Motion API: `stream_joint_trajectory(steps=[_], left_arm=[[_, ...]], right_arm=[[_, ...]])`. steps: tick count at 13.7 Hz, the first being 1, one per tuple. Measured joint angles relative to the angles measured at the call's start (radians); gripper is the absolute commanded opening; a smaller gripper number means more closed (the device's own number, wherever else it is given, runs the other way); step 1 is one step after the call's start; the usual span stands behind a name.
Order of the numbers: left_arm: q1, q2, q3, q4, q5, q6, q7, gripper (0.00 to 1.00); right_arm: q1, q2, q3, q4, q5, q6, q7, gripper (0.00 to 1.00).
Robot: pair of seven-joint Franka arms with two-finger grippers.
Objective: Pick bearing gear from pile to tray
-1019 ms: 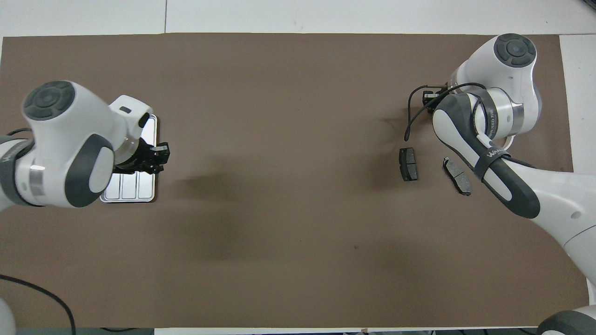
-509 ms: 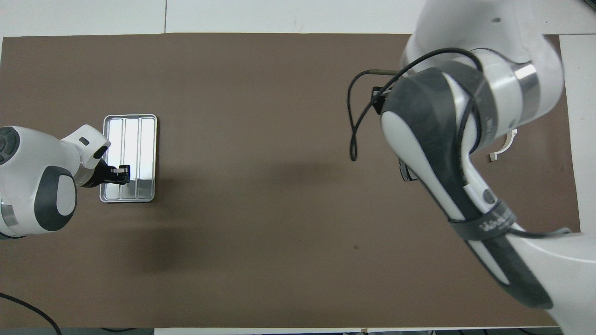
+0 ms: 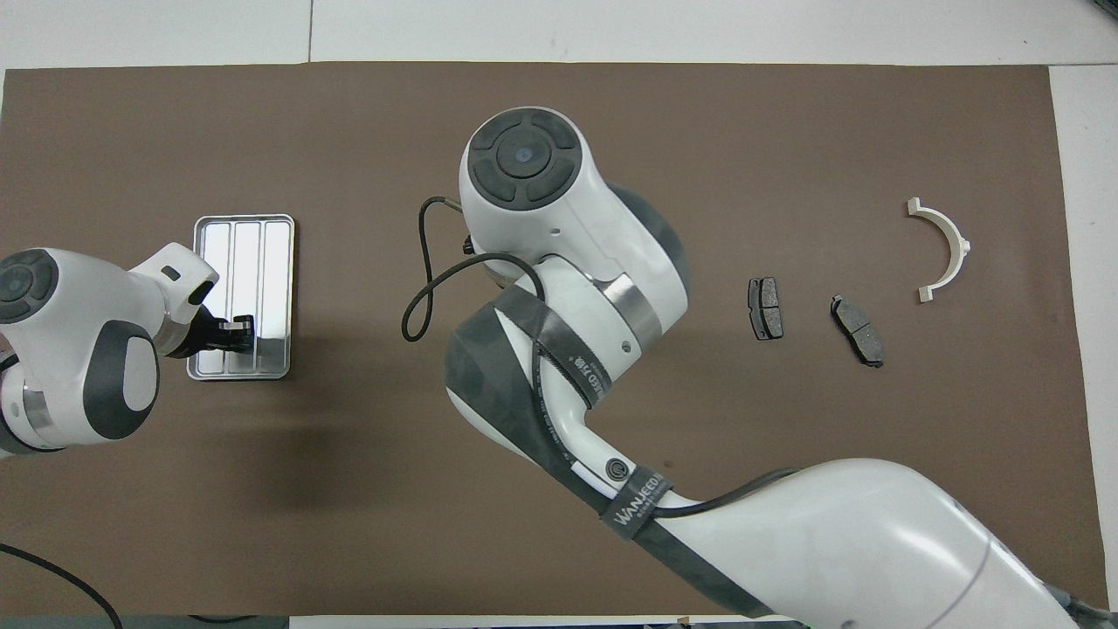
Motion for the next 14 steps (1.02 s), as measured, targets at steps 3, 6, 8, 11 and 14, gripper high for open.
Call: stream_joint_trajectory(steps=[3,6,8,11,14], left_arm=[[0.0,-0.001,-0.001,-0.019,0.0,0.034,-0.003,1.0],[0.0,0.001,-0.004,-0.012,-0.011,0.044,-0.01,1.0],[-0.001,0.001,-0.007,0.013,-0.044,0.039,-0.016,1.0],[-0.014,0.001,-0.014,0.062,-0.063,-0.002,-0.059,1.0],[-0.049,0.001,-0.017,0.069,-0.065,-0.007,-0.127,1.0]], right_arm=[[0.069,0.136,-0.006,-0.009,-0.092,0.157,0.117,0.0],[0.073,0.201,-0.016,-0.007,-0.106,0.204,0.125,0.0],[0.069,0.212,-0.018,-0.007,-0.118,0.207,0.125,0.0],[0.069,0.214,-0.018,-0.006,-0.132,0.207,0.125,0.56],[0.069,0.214,-0.018,-0.005,-0.136,0.202,0.125,1.0]])
